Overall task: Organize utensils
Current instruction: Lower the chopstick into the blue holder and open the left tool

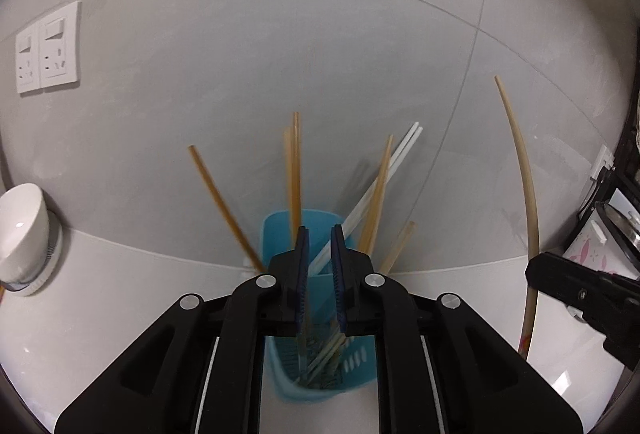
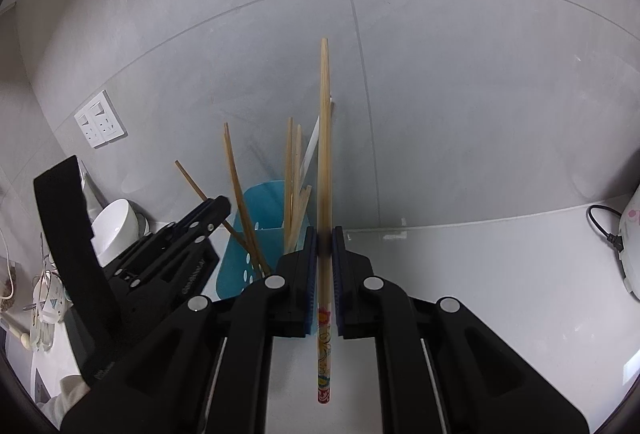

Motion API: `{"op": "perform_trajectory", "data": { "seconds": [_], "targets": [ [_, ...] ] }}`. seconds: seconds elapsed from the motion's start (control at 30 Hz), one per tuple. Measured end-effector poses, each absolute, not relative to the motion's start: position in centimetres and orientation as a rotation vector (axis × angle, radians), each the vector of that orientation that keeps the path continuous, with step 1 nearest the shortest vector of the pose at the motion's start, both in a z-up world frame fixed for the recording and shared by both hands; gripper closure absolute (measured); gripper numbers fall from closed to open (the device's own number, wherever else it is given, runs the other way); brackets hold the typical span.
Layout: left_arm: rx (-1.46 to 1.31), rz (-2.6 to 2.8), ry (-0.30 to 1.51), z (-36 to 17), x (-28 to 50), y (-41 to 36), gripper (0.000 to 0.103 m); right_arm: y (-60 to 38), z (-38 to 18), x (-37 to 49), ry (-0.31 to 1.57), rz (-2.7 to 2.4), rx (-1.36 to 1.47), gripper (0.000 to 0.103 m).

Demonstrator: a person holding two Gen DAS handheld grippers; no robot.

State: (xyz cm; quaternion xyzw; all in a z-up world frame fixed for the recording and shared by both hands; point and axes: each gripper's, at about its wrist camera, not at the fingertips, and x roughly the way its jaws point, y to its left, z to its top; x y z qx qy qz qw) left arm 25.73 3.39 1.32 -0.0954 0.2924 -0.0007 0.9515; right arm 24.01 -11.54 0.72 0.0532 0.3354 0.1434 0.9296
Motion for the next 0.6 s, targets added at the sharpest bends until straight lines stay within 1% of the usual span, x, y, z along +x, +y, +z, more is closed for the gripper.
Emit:
{"op": "perform_trajectory", "data": {
  "seconds": [0.03,0.1,0.13,0.17,0.23,0.27,0.3,0.33,0.4,0.6],
  "targets": [
    [-0.197,0.002,0.605,1.5,25.4,3.7,0.088,-11.7,0.8,23.9,0.685,0.296,0.108,0.097],
    [-0.197,0.026,0.638,1.8,24.7,4.5,0.072,-11.5,1.0,23.9,0.676,0.306,0.103,0.096],
    [-0.203,0.036,0.650,2.0,24.2,5.0,0.067,-11.4,1.2,23.9,0.671,0.311,0.100,0.096],
    [-0.204,0.053,0.665,2.2,23.8,5.6,0.059,-11.2,1.3,23.9,0.664,0.317,0.100,0.096],
    [-0.210,0.066,0.700,2.4,23.1,6.3,0.052,-10.8,1.5,24.1,0.652,0.343,0.106,0.096],
    [-0.211,0.072,0.711,2.5,22.9,6.6,0.041,-10.4,1.6,24.3,0.646,0.356,0.107,0.096],
    [-0.208,0.087,0.726,2.5,22.6,6.9,0.033,-10.1,1.7,24.4,0.638,0.368,0.110,0.096],
    [-0.207,0.093,0.734,2.4,22.3,7.3,0.031,-10.0,1.8,24.5,0.630,0.376,0.113,0.096],
    [-0.191,0.114,0.749,2.3,22.0,7.8,0.017,-9.3,1.9,24.9,0.612,0.395,0.115,0.096],
    [-0.207,0.157,0.782,1.2,21.6,9.8,0.007,-7.5,1.9,25.8,0.559,0.407,0.105,0.096]
  ]
}}
